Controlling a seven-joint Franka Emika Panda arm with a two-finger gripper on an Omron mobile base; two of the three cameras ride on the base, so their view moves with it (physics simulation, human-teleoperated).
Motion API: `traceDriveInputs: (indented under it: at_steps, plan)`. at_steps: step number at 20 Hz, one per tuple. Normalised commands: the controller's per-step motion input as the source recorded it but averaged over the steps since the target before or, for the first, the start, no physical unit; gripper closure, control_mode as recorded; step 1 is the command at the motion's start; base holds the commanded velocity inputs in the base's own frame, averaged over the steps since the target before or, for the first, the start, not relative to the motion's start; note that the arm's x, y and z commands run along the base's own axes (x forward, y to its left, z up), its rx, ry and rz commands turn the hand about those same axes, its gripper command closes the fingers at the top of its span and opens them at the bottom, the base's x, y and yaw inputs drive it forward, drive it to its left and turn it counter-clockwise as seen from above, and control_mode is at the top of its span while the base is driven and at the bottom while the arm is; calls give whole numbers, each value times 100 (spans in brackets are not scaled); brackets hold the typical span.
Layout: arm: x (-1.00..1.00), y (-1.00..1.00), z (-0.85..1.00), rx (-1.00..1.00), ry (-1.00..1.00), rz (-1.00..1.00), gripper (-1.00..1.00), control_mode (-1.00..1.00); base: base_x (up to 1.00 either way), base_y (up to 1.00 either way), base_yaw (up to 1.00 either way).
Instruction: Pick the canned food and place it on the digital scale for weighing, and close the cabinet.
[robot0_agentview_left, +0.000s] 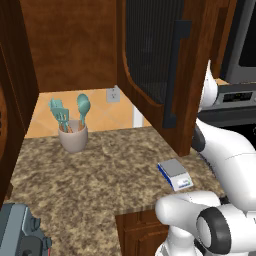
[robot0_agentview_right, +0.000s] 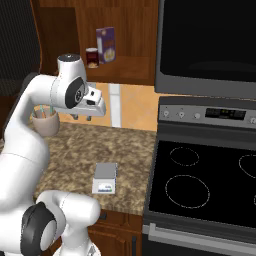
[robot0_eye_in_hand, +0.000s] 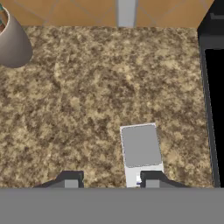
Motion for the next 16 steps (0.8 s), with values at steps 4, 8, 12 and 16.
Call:
traceDriveInputs:
  at_steps: [4, 8, 12, 16]
  plan:
    - [-23, 0, 0, 0, -4, 0, -100, -100, 0, 0, 0]
    - [-40, 0, 15, 1, -22, 0, -100, -100, 0, 0, 0]
    - [-34, 0, 68, 6, -29, 2, -100, -100, 0, 0, 0]
    - [-13, 0, 84, 5, -28, 8, -100, -100, 0, 0, 0]
